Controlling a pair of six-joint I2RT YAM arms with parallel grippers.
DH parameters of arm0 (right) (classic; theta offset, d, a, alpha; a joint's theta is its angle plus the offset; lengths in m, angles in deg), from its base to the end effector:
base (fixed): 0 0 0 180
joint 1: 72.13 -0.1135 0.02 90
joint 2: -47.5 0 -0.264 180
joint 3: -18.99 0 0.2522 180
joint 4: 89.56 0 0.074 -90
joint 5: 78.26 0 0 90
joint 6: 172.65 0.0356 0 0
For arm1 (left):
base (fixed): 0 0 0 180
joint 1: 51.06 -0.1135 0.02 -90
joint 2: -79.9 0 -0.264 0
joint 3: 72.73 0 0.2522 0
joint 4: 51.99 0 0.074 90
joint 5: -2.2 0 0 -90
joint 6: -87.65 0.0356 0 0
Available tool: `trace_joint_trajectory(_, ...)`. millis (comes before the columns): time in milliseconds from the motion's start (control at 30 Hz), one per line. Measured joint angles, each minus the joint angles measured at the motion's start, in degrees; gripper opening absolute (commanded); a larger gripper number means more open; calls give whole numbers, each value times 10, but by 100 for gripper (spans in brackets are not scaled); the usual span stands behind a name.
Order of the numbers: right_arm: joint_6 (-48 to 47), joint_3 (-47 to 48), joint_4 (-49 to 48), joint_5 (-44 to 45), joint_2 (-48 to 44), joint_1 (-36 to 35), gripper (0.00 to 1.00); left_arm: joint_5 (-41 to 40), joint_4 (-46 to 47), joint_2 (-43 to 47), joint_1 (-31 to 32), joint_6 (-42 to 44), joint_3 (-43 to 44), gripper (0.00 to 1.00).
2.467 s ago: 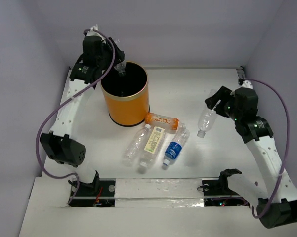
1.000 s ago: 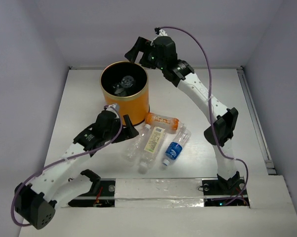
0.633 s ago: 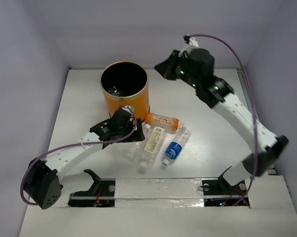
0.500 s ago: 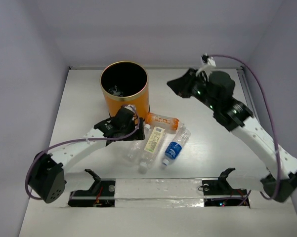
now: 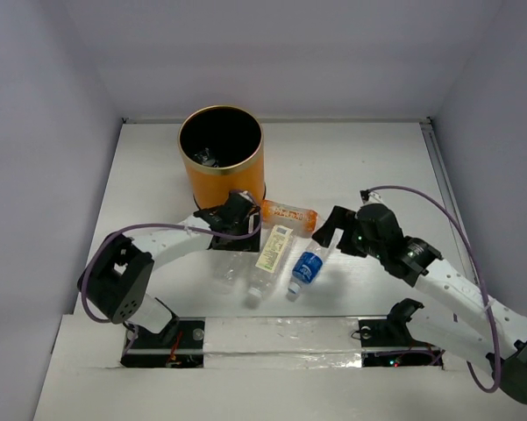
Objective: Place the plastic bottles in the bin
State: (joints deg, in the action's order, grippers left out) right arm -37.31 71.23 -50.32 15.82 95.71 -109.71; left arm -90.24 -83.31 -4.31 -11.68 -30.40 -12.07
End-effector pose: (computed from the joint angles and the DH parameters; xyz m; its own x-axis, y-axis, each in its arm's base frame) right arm 0.1483 0.1109 0.2649 -0.7211 0.3403 -0.6035 -0.0702 0.8307 0.5523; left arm 0.2233 -0.1813 0.1858 -0.8471 0.0875 -0.5242 0.2454 0.9393 -0.2399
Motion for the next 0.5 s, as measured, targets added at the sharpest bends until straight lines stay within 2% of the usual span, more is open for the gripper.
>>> trace_joint_trajectory(67,13,0,7,13,13,0,100,0,3,-7,0,0,0,72)
trace_joint_trajectory(200,36,-1,7,30,64,0,100,3,9,-5,0,-3,-1,54)
trace_joint_trajectory(333,49,-5,-9,33,129,0,100,9,12,33,0,-13,-20,47)
trace_joint_trajectory(500,60,-13,-38,33,206,0,100,17,-22,136,10,-36,-37,45)
